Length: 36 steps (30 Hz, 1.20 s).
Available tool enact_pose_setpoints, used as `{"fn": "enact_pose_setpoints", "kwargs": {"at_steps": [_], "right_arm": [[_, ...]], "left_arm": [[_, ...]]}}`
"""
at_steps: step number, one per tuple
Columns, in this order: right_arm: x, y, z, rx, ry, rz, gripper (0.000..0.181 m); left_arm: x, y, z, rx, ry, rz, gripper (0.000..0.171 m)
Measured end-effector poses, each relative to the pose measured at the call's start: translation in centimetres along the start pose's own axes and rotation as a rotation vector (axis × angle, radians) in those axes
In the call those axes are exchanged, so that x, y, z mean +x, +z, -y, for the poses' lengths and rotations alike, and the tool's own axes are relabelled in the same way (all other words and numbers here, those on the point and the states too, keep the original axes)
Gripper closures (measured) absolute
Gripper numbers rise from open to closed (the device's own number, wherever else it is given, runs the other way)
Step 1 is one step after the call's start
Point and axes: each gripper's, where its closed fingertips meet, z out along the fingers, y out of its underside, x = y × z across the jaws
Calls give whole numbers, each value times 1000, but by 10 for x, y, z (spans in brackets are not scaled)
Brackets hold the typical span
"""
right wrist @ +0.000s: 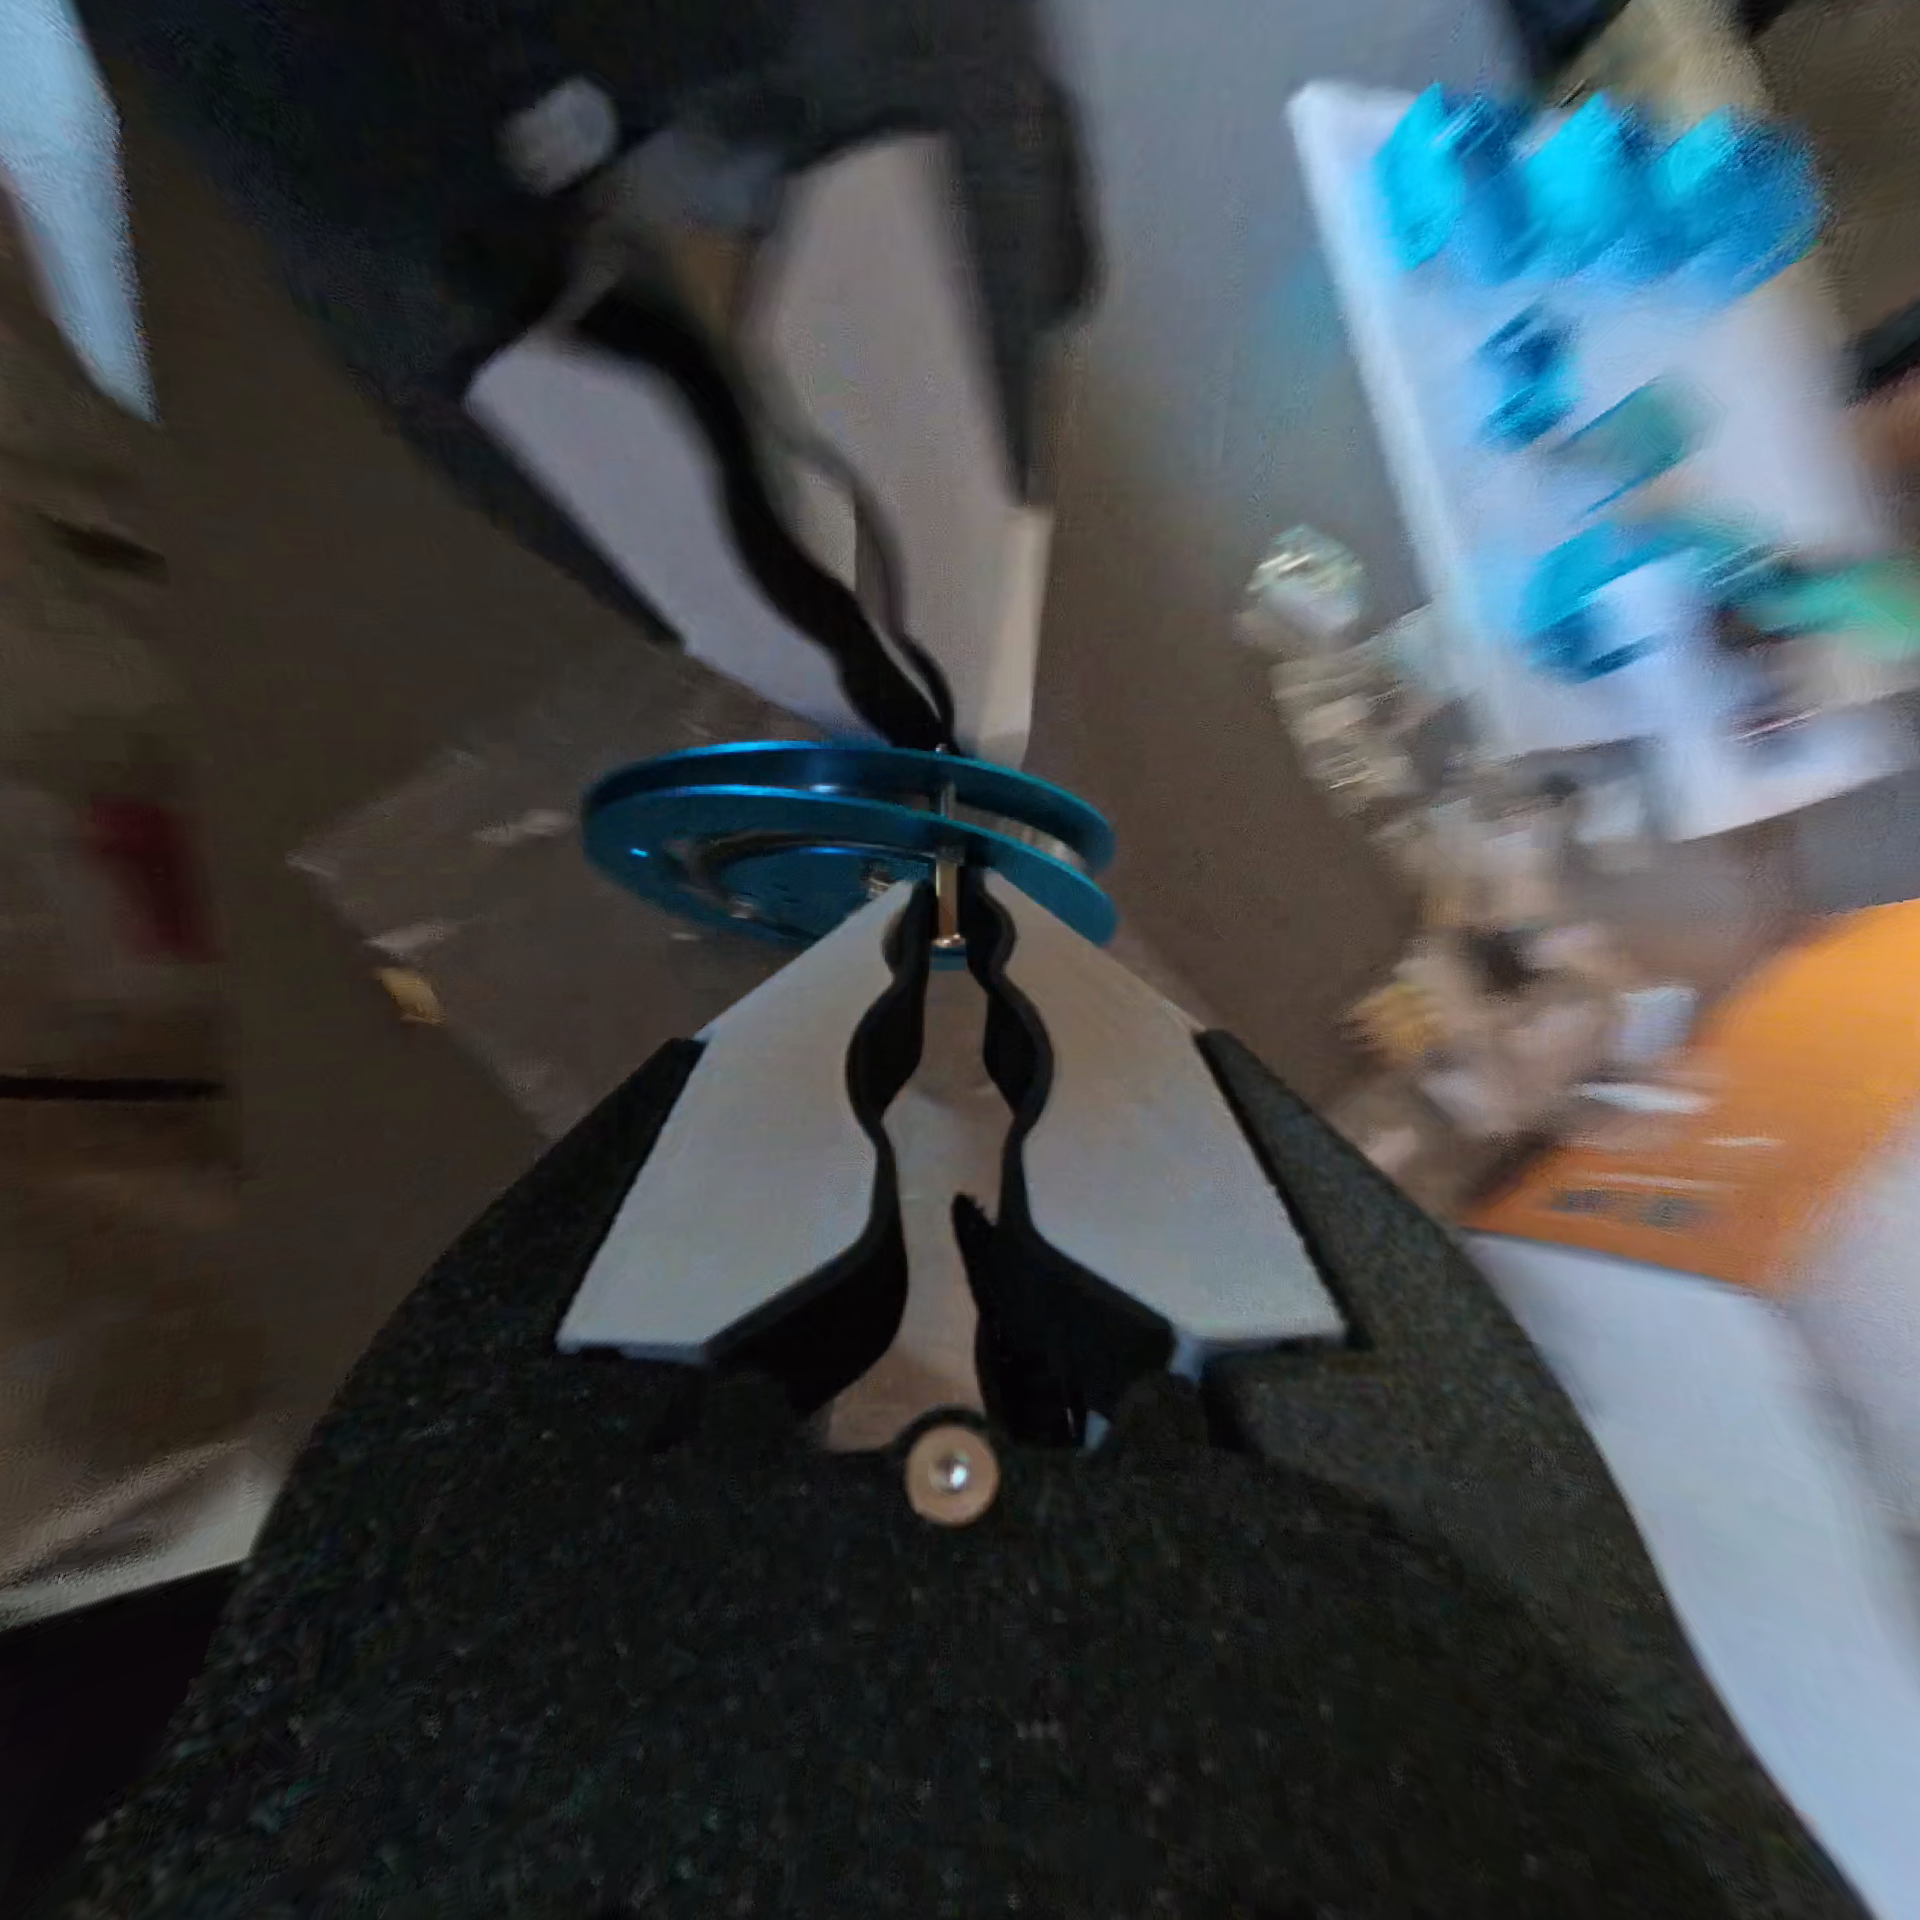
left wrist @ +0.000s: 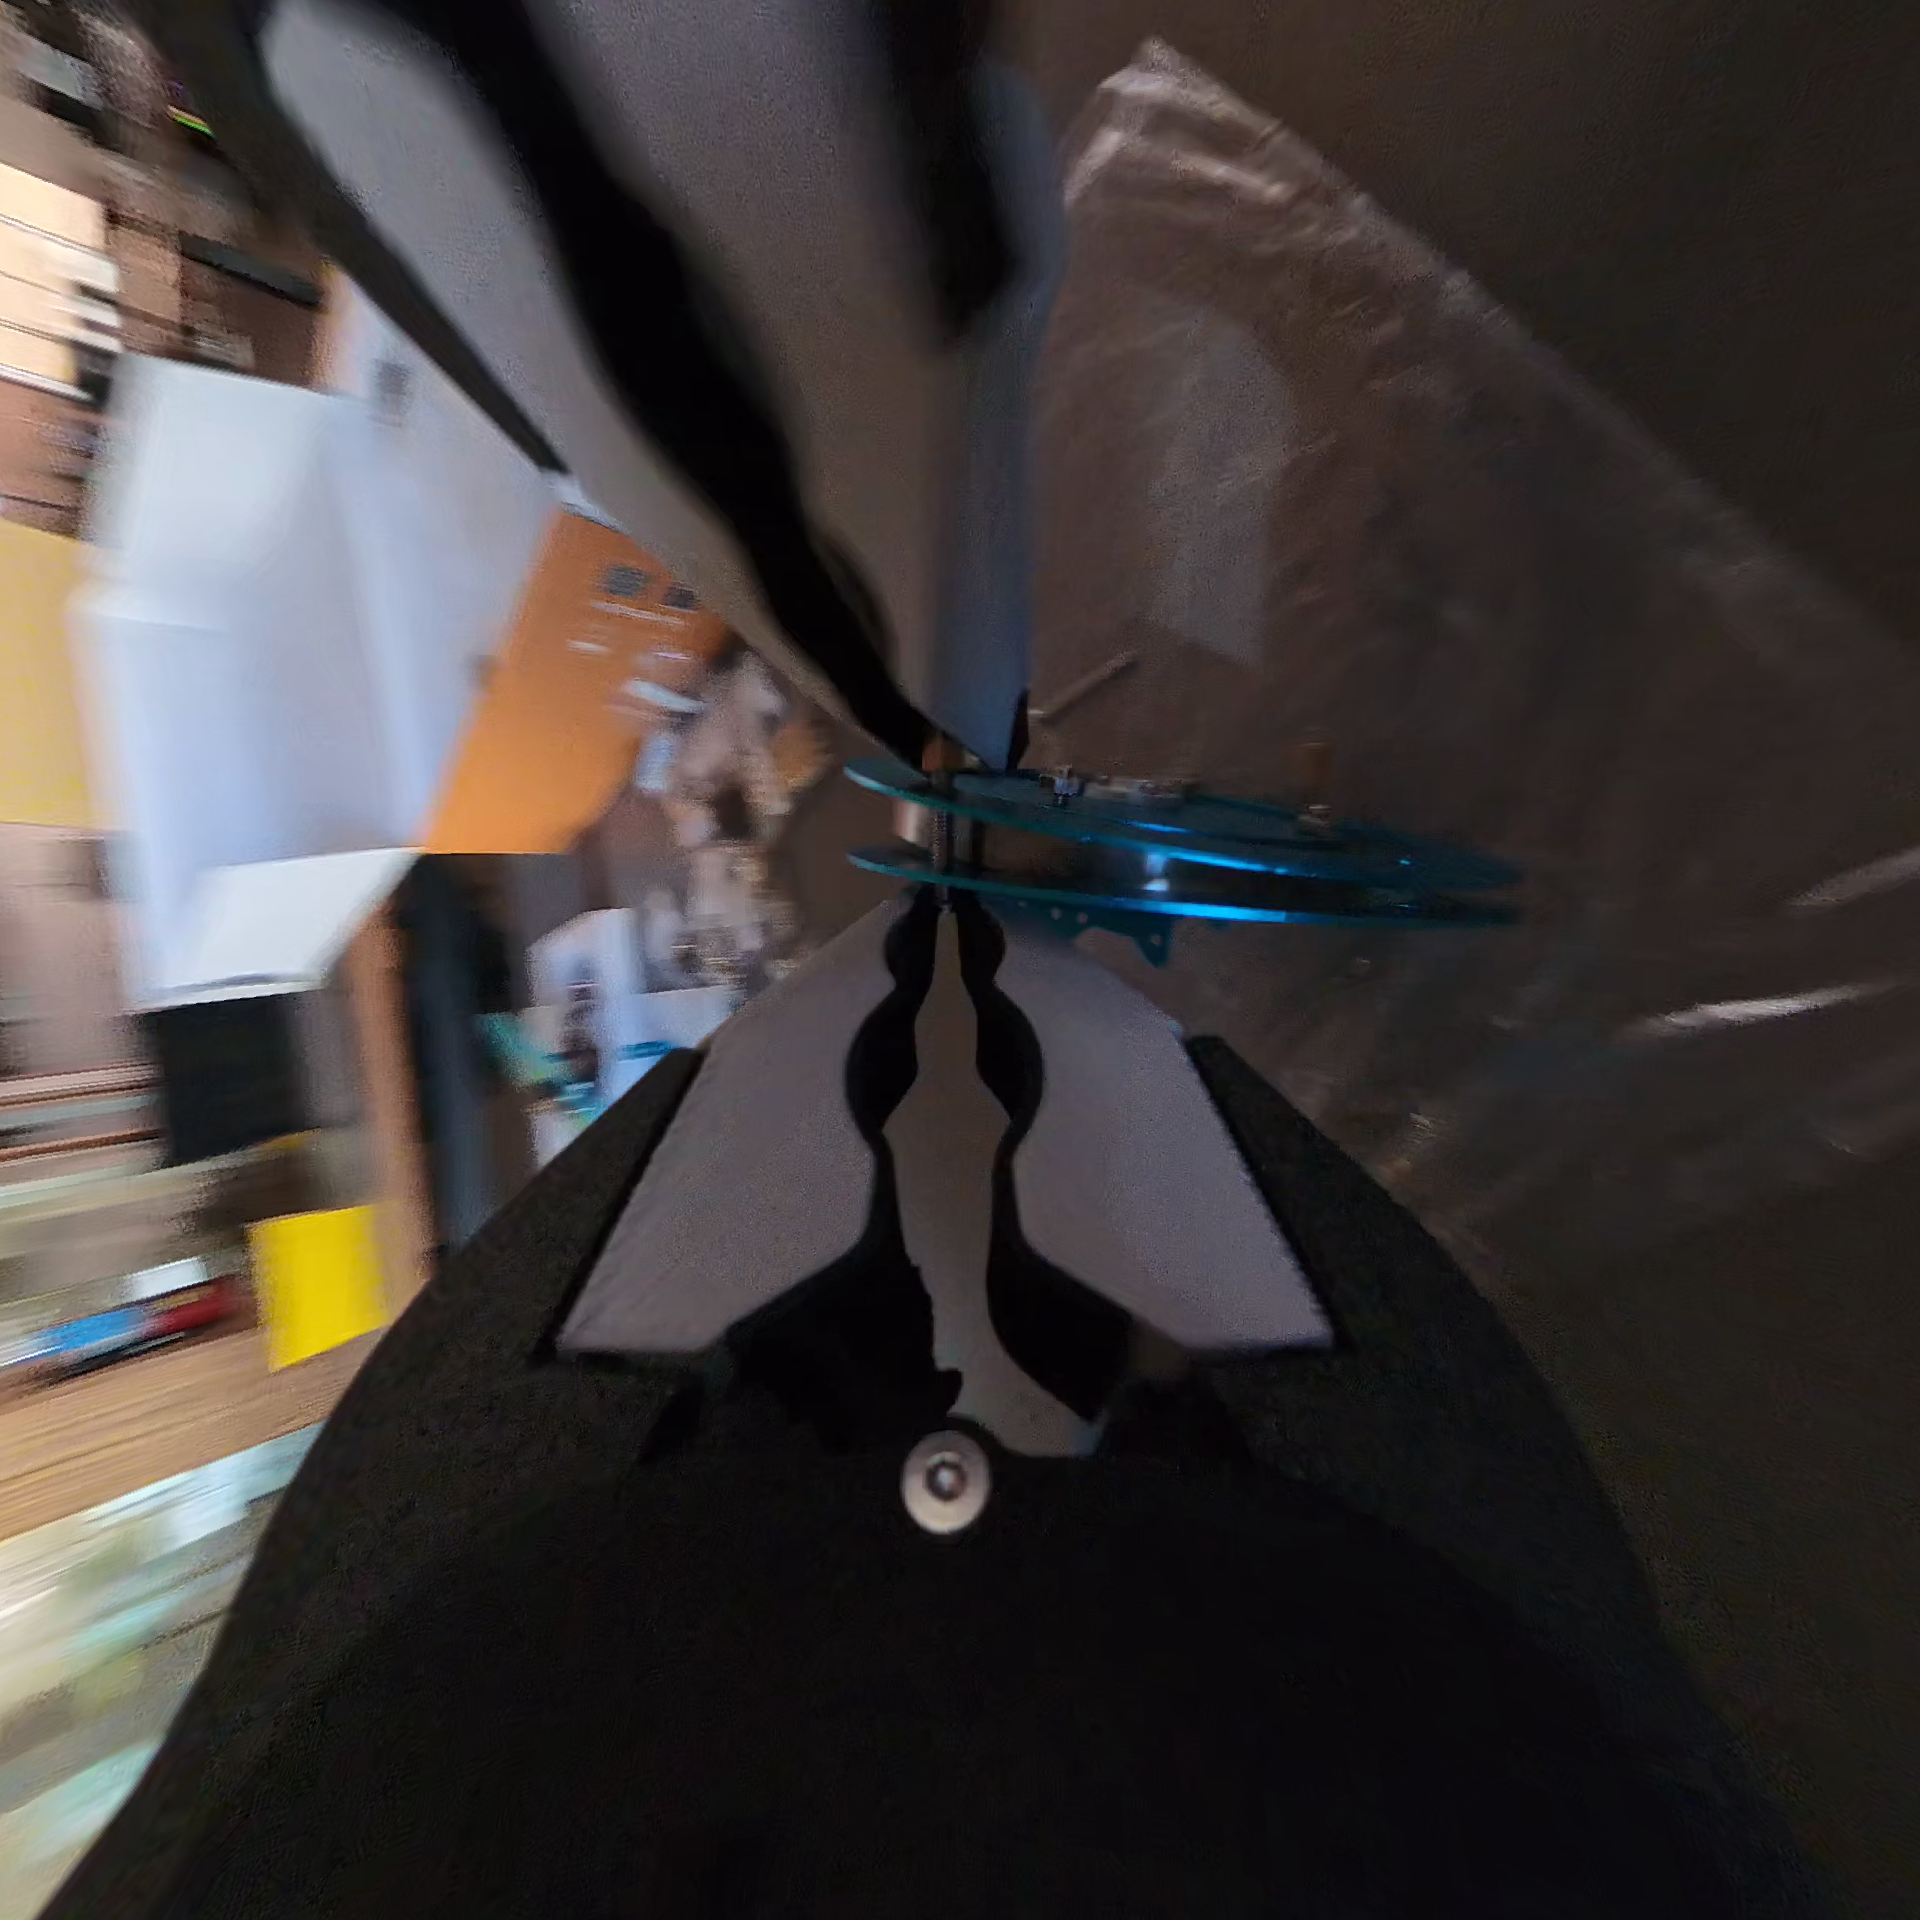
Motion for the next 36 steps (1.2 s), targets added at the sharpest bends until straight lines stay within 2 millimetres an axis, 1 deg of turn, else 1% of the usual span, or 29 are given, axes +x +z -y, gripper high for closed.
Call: {"fn": "enact_pose_setpoints", "kwargs": {"at_steps": [3,4,5,6,7,8,9,10,12,14,16,18,21,23,25,26,27,28,30,33,34,36], "right_arm": [[-10,-2,-5,3,440,449,178],[-14,-4,-4,-4,617,616,178],[-18,-6,-3,-23,828,791,178],[-20,-10,0,-35,1015,961,178],[-19,-11,2,-19,1136,1075,178],[-20,-12,2,-6,1194,1151,178],[-21,-13,2,1,1208,1182,178],[-20,-12,2,10,1193,1161,178],[-19,-11,1,17,1106,1065,177],[-20,-10,0,21,975,931,177],[-15,-7,-3,40,793,705,175],[-8,-7,-5,42,566,445,166],[3,-11,-5,46,206,29,150],[7,-11,-7,7,11,-203,151],[13,-11,-10,-56,-182,-421,149],[16,-13,-8,-71,-284,-532,150],[17,-14,-5,-81,-386,-624,155],[15,-14,-2,-92,-480,-692,159],[8,-8,0,-107,-615,-757,165],[4,-3,1,-114,-694,-811,165],[2,-3,2,-111,-715,-827,169],[2,-5,2,-118,-742,-865,169]], "left_arm": [[-10,-1,6,-7,171,349,170],[-12,-2,7,-20,237,455,171],[-13,-2,8,-25,276,520,171],[-13,-2,8,-24,272,556,171],[-14,-2,8,-24,267,569,171],[-14,-2,9,-11,252,561,171],[-13,-1,9,-5,234,548,171],[-13,-1,9,-5,229,540,171],[-12,-1,10,10,217,513,171],[-11,-1,10,20,190,446,170],[-10,0,8,18,139,336,170],[-9,2,2,-9,79,206,169],[-3,1,-3,-16,-48,-35,169],[3,-1,-6,-31,-137,-228,169],[12,-7,-3,-22,-260,-448,170],[15,-10,-2,-23,-309,-548,170],[19,-13,-1,-19,-348,-641,170],[22,-17,2,-14,-399,-741,170],[26,-21,6,-8,-492,-889,169],[27,-23,12,10,-620,-1047,169],[28,-22,13,17,-645,-1081,169],[27,-23,14,33,-696,-1134,169]]}}
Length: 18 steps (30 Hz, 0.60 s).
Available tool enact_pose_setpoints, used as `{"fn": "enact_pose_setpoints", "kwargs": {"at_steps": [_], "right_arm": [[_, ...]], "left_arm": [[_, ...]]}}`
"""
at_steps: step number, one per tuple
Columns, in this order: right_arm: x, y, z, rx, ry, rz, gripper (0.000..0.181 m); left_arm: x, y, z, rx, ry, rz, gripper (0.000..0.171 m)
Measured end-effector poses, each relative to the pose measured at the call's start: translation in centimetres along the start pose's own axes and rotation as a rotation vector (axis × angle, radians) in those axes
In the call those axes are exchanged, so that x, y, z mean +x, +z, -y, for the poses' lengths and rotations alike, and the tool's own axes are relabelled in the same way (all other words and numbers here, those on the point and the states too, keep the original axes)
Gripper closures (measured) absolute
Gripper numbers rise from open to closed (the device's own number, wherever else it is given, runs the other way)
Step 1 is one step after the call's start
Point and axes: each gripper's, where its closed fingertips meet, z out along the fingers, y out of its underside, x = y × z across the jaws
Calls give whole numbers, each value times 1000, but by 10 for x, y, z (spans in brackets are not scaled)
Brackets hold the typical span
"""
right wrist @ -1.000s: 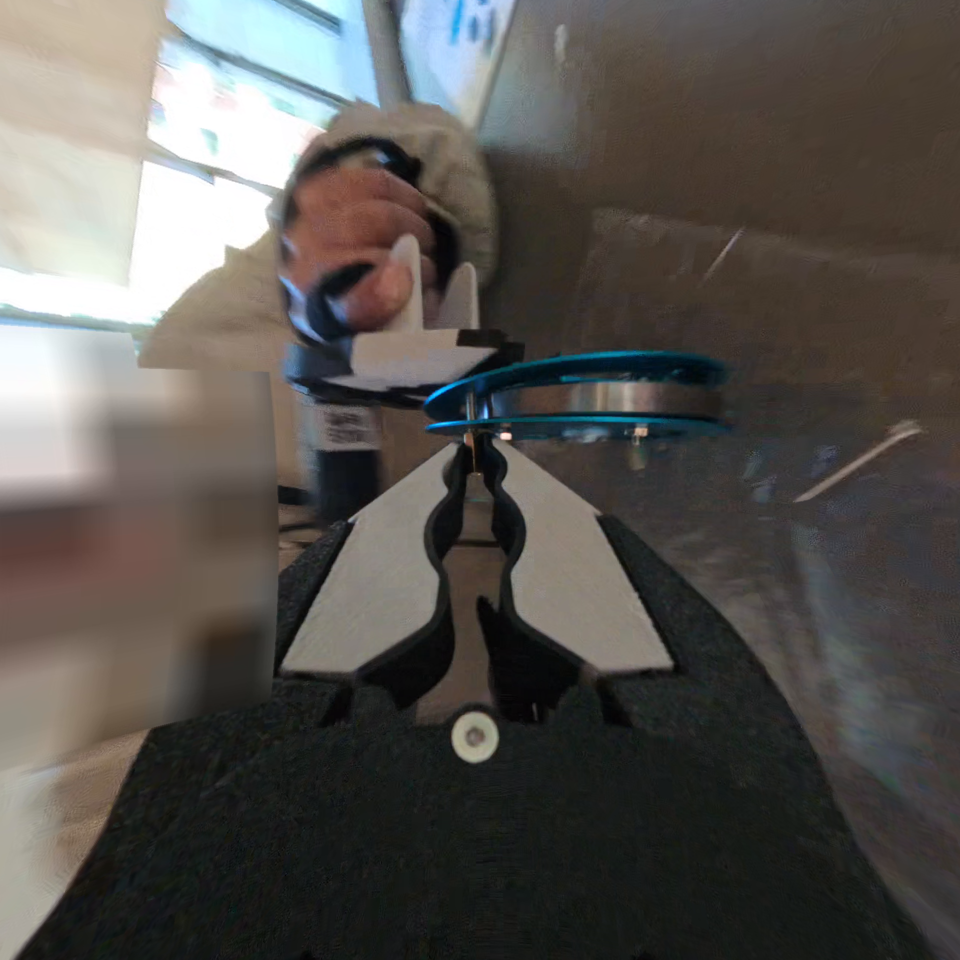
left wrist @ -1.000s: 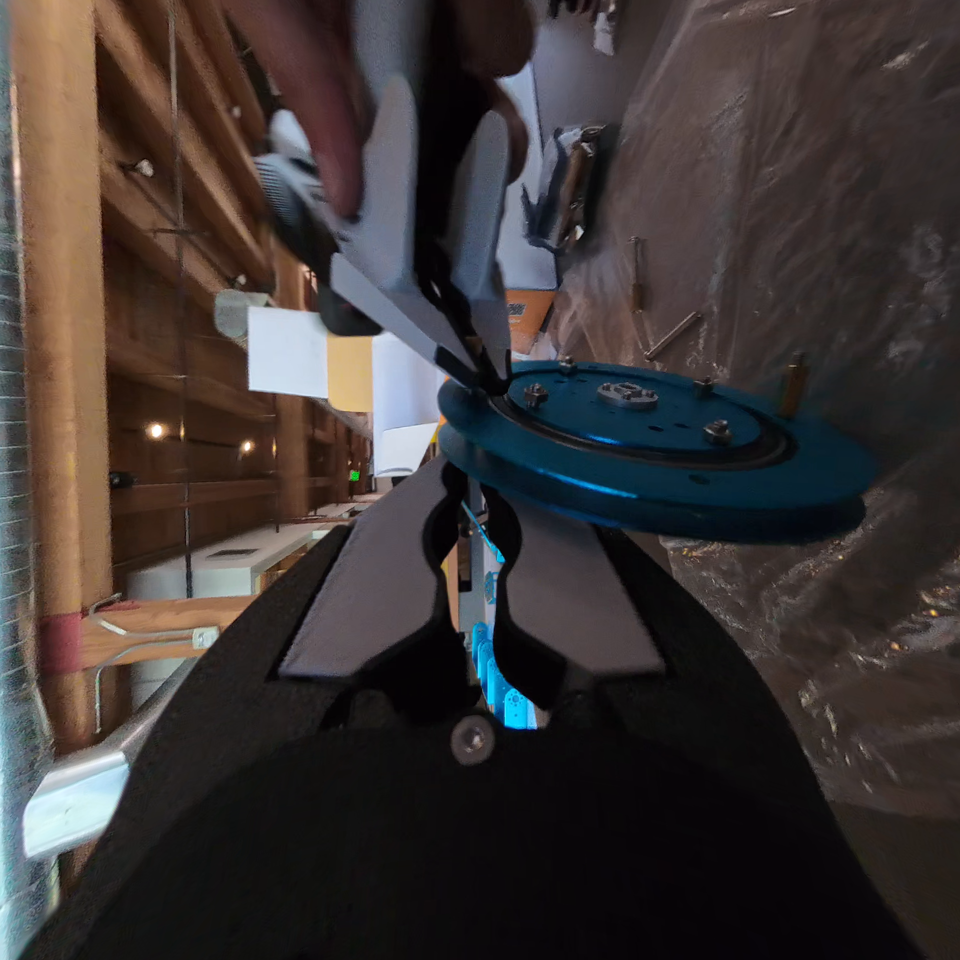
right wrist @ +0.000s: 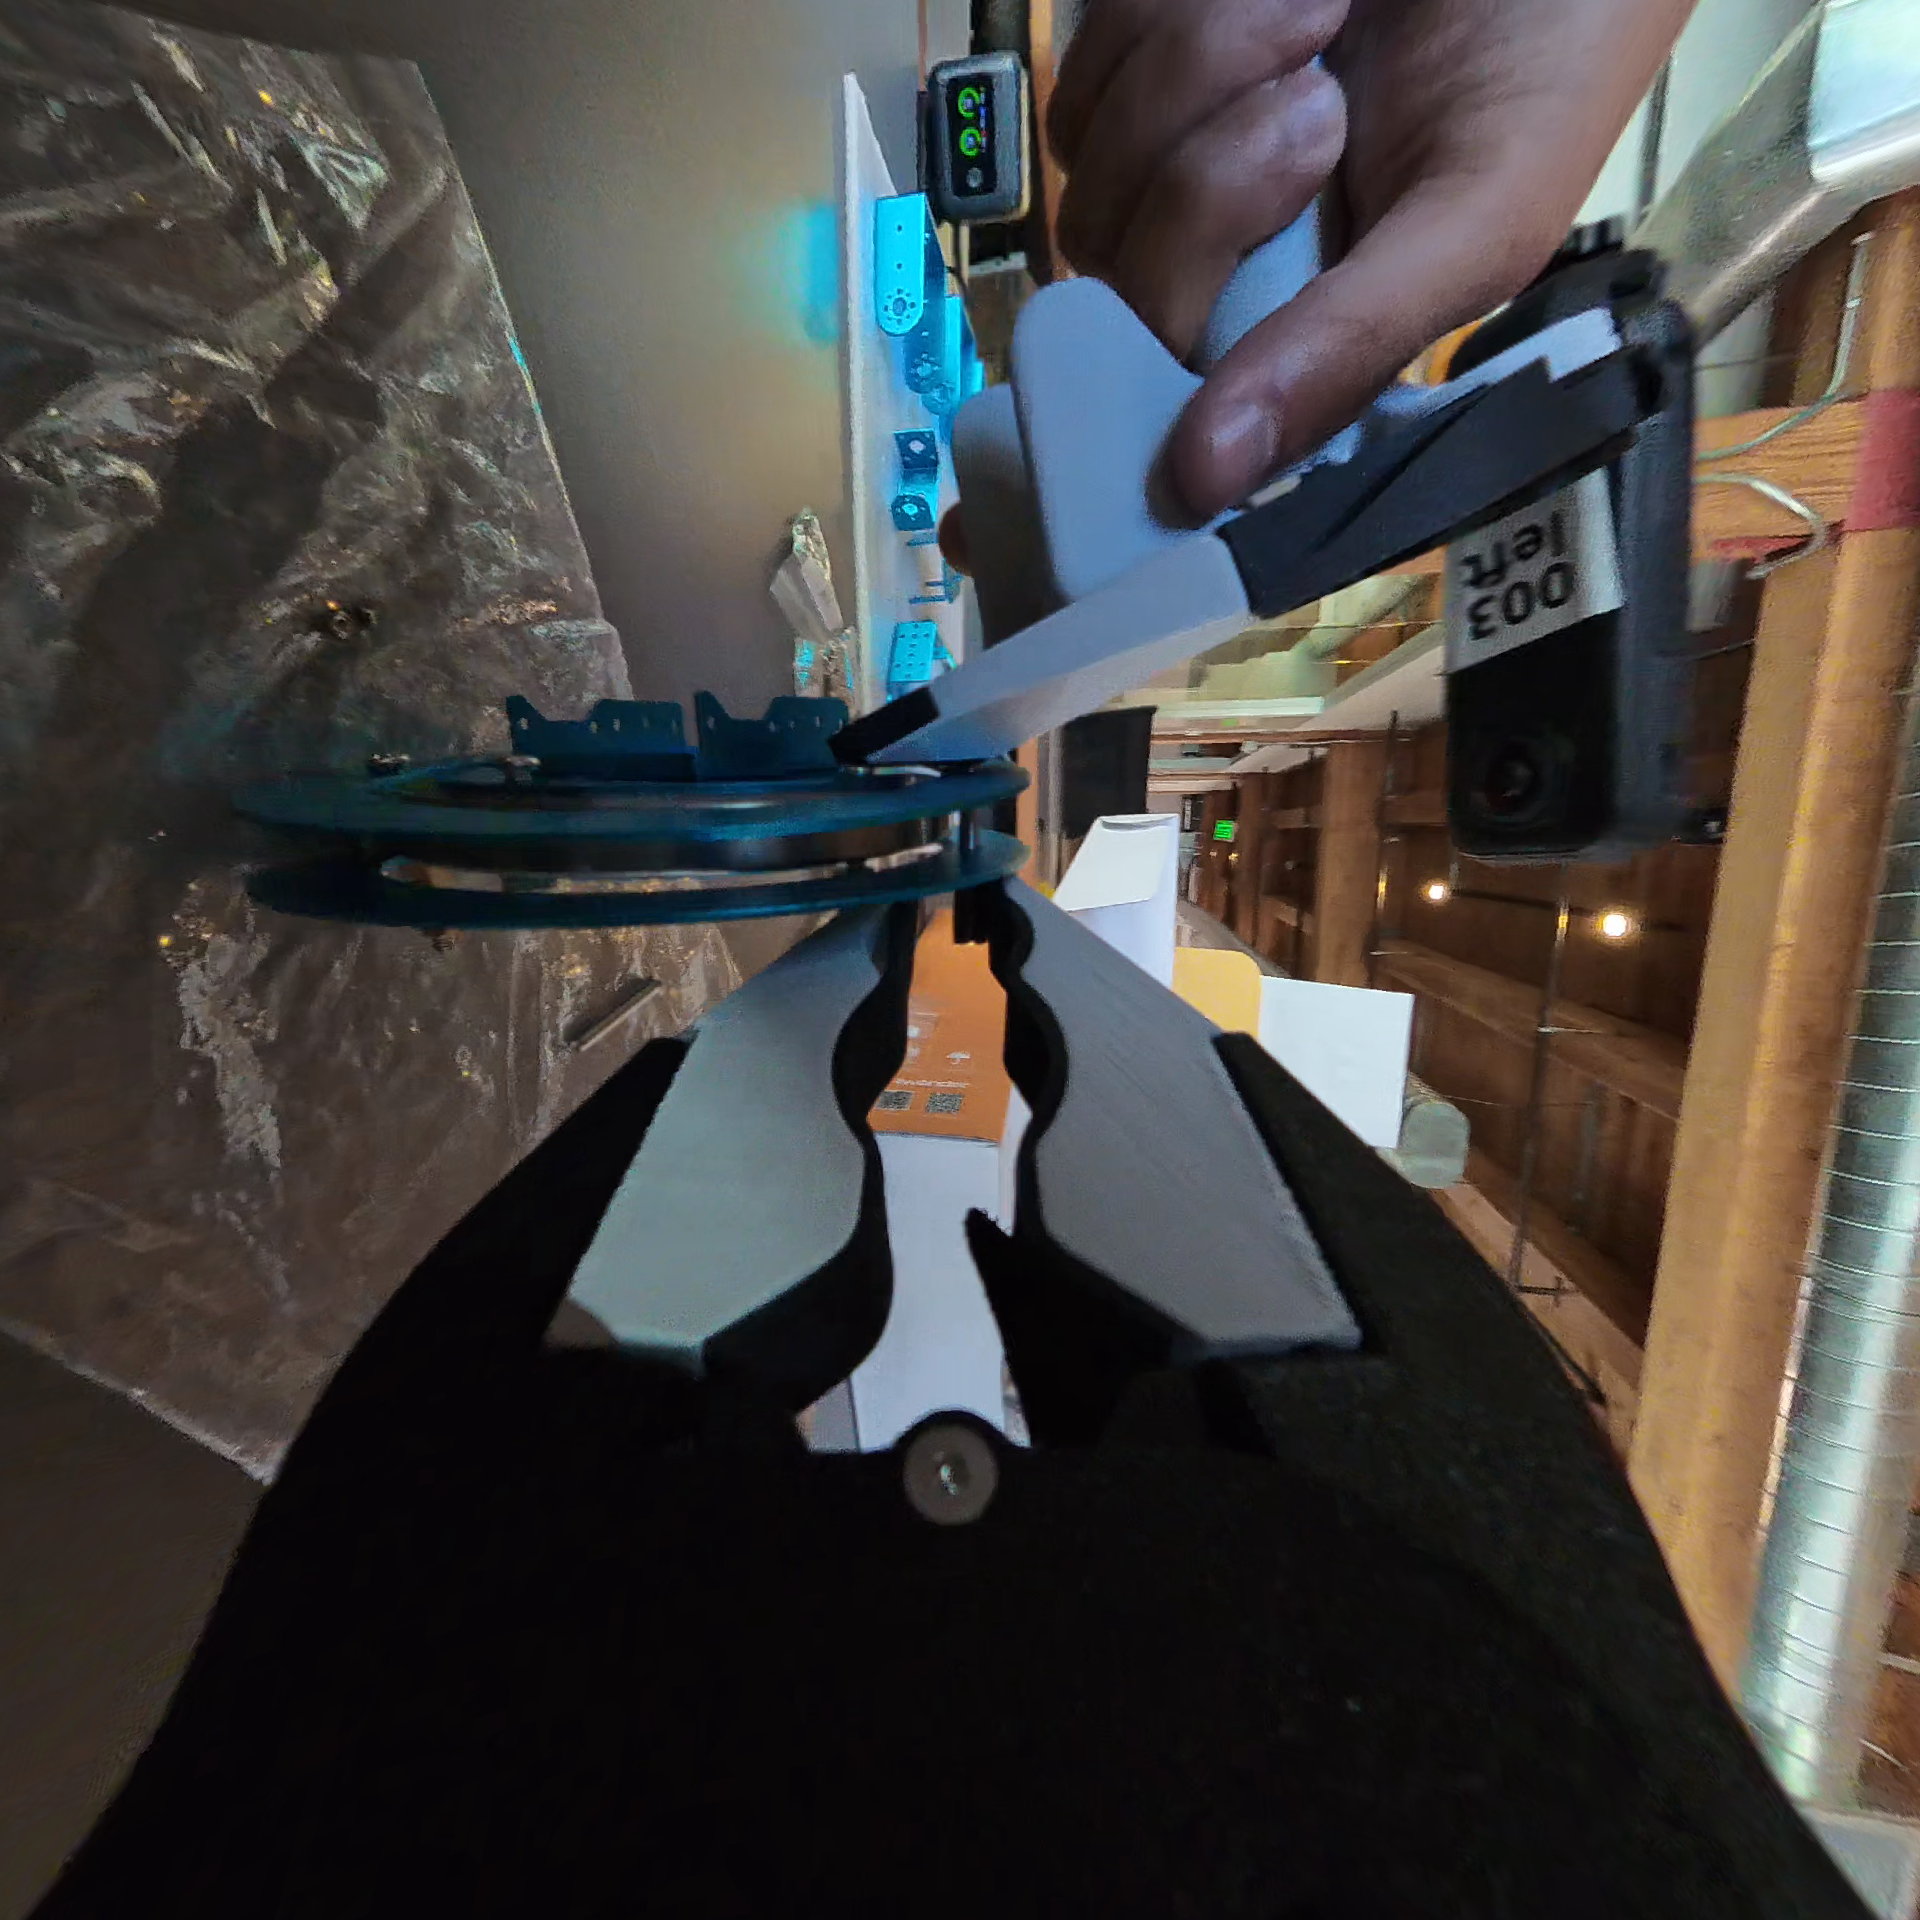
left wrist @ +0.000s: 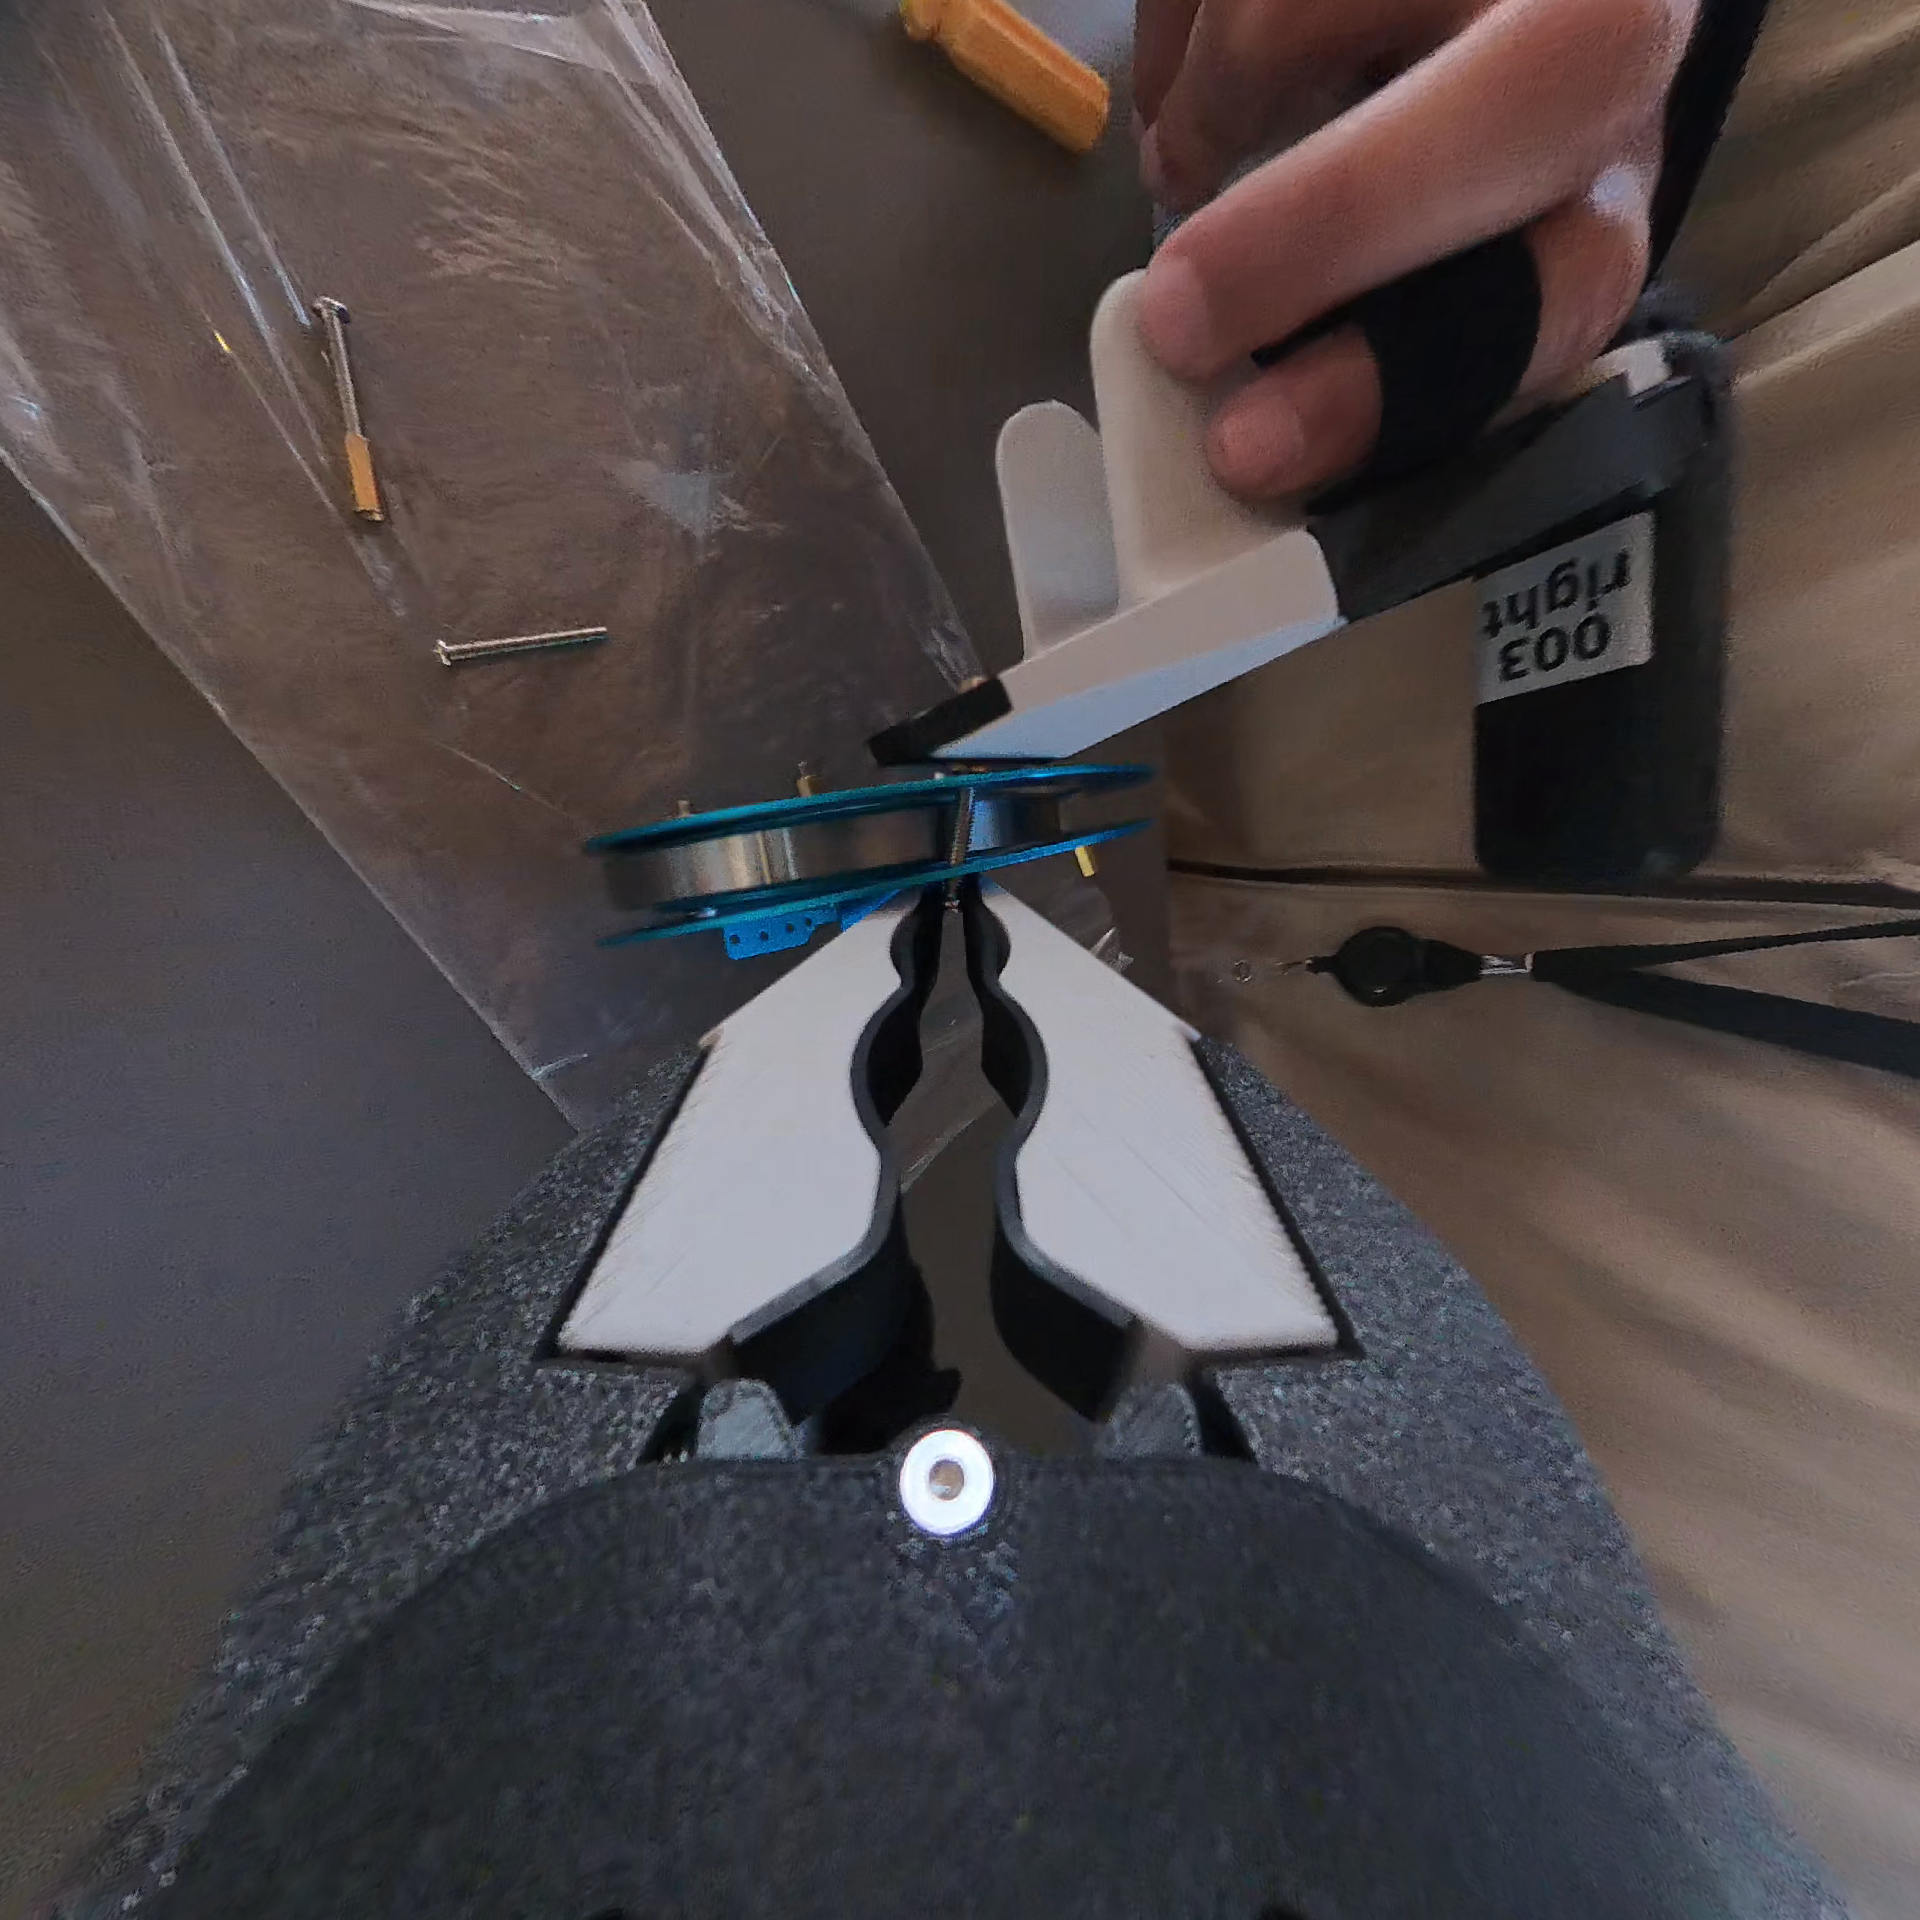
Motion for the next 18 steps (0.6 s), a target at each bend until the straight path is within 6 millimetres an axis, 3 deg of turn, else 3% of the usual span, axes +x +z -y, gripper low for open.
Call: {"fn": "enact_pose_setpoints", "kwargs": {"at_steps": [3,4,7,15,18], "right_arm": [[0,1,-1,-6,15,-11,169],[4,2,-2,-12,25,-25,176],[2,6,-6,-28,127,98,177],[-12,-14,3,54,1028,1166,178],[-8,-22,7,-37,1583,1702,178]], "left_arm": [[-2,-1,0,9,-7,-10,169],[-3,-1,1,7,5,10,169],[-11,-3,3,-15,174,196,170],[-25,-9,14,-65,746,1102,170],[-24,-19,24,-49,975,1501,171]]}}
